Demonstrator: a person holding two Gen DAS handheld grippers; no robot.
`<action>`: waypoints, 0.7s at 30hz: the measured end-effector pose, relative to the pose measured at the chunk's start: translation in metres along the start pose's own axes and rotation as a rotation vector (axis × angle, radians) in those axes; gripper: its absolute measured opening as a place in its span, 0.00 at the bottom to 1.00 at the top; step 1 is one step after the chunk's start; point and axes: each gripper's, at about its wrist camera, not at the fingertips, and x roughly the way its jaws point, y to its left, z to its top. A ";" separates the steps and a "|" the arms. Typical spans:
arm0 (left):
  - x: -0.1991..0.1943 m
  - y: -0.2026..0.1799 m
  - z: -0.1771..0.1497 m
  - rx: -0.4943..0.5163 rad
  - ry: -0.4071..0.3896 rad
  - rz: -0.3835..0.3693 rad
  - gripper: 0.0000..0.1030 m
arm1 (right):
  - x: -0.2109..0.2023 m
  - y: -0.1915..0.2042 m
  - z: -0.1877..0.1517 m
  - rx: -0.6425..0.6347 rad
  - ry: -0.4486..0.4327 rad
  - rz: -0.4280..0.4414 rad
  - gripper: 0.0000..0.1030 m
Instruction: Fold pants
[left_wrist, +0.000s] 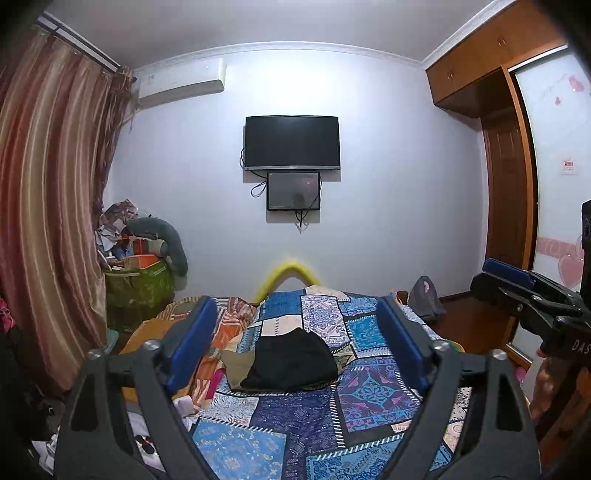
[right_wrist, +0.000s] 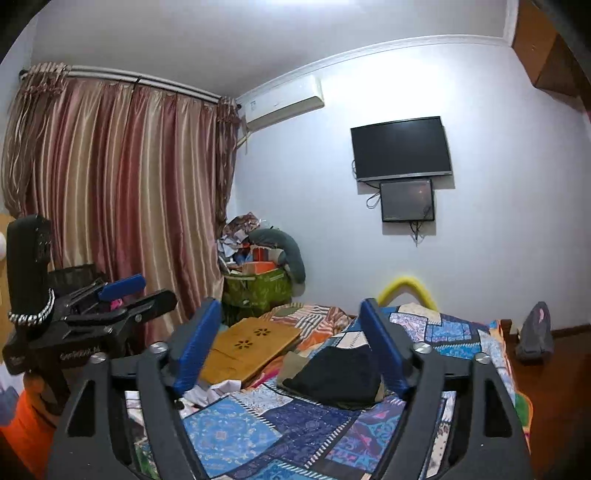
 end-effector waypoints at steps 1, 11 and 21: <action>-0.001 0.000 -0.002 -0.006 0.000 0.000 0.93 | -0.003 0.002 0.000 -0.001 -0.003 -0.011 0.83; -0.002 0.006 -0.016 -0.042 0.015 0.005 0.98 | -0.012 0.013 -0.006 -0.021 -0.012 -0.057 1.00; 0.001 0.009 -0.020 -0.056 0.023 0.013 0.99 | -0.014 0.011 -0.013 -0.005 0.004 -0.056 1.00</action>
